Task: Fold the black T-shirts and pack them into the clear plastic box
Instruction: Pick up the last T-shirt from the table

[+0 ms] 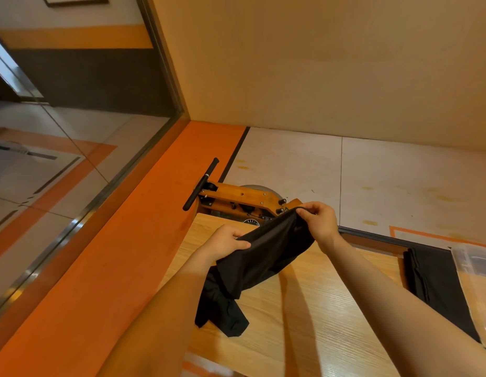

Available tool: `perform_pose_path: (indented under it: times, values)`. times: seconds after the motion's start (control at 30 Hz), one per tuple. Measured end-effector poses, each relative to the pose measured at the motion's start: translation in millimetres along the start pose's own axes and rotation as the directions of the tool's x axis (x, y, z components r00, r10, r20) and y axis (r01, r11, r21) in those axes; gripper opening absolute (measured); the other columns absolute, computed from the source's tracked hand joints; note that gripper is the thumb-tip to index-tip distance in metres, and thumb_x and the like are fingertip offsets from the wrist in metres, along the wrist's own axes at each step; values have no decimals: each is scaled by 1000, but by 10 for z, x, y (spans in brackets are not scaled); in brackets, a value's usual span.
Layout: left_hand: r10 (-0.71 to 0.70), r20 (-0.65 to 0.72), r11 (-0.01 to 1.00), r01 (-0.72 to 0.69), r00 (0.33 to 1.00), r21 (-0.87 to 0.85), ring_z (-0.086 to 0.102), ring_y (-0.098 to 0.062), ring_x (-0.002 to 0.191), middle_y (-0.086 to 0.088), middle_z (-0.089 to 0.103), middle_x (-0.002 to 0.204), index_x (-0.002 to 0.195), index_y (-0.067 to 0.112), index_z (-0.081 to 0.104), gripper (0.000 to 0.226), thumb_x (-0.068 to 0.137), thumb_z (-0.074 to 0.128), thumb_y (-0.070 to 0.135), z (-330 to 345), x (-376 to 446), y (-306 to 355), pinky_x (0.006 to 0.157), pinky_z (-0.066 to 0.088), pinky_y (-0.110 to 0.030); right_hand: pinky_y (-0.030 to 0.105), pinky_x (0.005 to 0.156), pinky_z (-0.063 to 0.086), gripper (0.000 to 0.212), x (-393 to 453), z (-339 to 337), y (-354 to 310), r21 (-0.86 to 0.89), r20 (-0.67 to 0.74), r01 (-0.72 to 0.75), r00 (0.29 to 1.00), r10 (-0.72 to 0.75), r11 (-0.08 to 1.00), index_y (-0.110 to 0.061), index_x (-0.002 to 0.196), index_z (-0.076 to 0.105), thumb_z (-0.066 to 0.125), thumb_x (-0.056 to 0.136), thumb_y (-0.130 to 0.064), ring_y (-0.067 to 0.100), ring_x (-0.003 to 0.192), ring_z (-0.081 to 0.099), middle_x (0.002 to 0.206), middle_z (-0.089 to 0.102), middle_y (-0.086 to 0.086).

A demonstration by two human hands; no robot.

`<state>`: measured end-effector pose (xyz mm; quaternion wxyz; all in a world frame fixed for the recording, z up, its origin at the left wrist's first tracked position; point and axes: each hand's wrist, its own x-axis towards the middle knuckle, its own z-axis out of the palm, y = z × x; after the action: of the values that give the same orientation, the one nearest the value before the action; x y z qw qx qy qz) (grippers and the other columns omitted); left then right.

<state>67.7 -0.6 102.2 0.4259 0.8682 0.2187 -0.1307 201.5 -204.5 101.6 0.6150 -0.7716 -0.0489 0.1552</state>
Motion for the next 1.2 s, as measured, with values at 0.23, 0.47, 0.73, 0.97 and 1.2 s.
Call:
perform_pose_path:
  times: [0.23, 0.47, 0.73, 0.97, 1.2]
  values:
    - [23, -27, 999, -22, 999, 30, 65, -20, 87, -10, 70, 92, 89, 9, 75, 16, 86, 70, 24, -227, 43, 77, 84, 53, -42, 31, 80, 52, 10, 98, -347, 6, 50, -105, -9, 994, 14, 999, -16, 87, 69, 64, 92, -9, 19, 87, 61, 88, 67, 2]
    - [47, -231, 990, -76, 972, -118, 60, -7, 80, 2, 68, 87, 89, 12, 75, 10, 89, 68, 19, -411, 78, 111, 73, 45, -25, 32, 85, 50, 8, 160, -714, 71, 106, -192, -32, 980, 52, 994, -7, 97, 70, 66, 90, -9, 18, 88, 60, 88, 66, 0]
    - [3, -404, 987, -67, 915, -146, 57, -16, 93, 1, 63, 98, 107, 9, 69, 20, 98, 50, 9, -283, 245, 293, 79, 46, -29, 32, 75, 54, 13, 97, -977, 413, 84, -64, -151, 986, 156, 985, -7, 98, 70, 72, 86, -8, 27, 93, 63, 98, 68, 12]
    - [-101, -642, 993, 39, 760, -111, 56, -19, 76, -8, 67, 97, 109, 7, 67, 20, 98, 54, 16, -332, 353, 124, 71, 49, -35, 29, 82, 50, 22, 28, -1297, 643, -36, -55, -167, 985, 165, 985, -4, 104, 69, 73, 82, -2, 22, 96, 61, 98, 67, 6]
    - [-117, -659, 984, -4, 743, -179, 57, -19, 73, -6, 65, 95, 113, 8, 63, 21, 99, 50, 18, -275, 545, 321, 75, 55, -44, 22, 71, 49, 13, 98, -1484, 737, -96, -38, -190, 982, 187, 977, -2, 97, 70, 69, 84, 2, 23, 94, 64, 97, 68, 12]
